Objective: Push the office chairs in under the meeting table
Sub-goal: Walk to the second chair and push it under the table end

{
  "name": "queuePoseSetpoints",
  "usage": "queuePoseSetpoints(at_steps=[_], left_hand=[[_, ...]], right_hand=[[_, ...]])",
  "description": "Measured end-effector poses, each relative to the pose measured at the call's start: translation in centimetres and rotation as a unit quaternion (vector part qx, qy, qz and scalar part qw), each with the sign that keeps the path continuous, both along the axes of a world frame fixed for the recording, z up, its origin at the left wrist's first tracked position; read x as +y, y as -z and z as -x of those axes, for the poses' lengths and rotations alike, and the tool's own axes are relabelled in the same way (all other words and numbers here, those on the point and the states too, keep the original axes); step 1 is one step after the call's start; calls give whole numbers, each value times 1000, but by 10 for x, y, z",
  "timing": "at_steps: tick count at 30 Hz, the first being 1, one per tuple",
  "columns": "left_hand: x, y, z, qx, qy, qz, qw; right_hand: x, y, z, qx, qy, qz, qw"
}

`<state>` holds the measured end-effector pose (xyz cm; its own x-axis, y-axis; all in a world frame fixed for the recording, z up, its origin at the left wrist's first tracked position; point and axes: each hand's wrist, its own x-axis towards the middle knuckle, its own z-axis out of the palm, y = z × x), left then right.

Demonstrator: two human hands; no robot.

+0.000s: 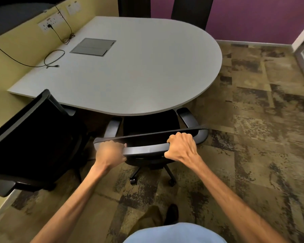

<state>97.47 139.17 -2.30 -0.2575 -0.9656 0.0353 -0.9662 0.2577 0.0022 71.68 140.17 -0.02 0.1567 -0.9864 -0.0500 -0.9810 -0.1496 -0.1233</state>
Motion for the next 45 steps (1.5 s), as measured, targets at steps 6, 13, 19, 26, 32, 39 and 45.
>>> queuePoseSetpoints(at_steps=[6, 13, 19, 26, 32, 39, 45], left_hand=[[-11, -1, 2, 16, -10, 25, 1000], [-36, 0, -5, -7, -6, 50, 999], [-52, 5, -2, 40, -14, 80, 996], [-44, 4, 2, 41, -9, 49, 998], [-68, 7, 3, 38, -17, 39, 998], [-118, 11, 11, 41, -18, 88, 995], [-160, 8, 20, 36, -31, 94, 994]], right_hand=[[-10, 1, 3, -22, 19, 1, 1000], [-26, 4, -5, -36, 9, 7, 999], [-45, 8, -6, -18, 3, -12, 1000], [-45, 12, -1, -2, 14, -3, 1000], [-68, 14, 1, -3, 13, -3, 1000], [-121, 15, 7, 10, 16, -4, 1000], [-161, 12, 16, 2, -5, 0, 1000]])
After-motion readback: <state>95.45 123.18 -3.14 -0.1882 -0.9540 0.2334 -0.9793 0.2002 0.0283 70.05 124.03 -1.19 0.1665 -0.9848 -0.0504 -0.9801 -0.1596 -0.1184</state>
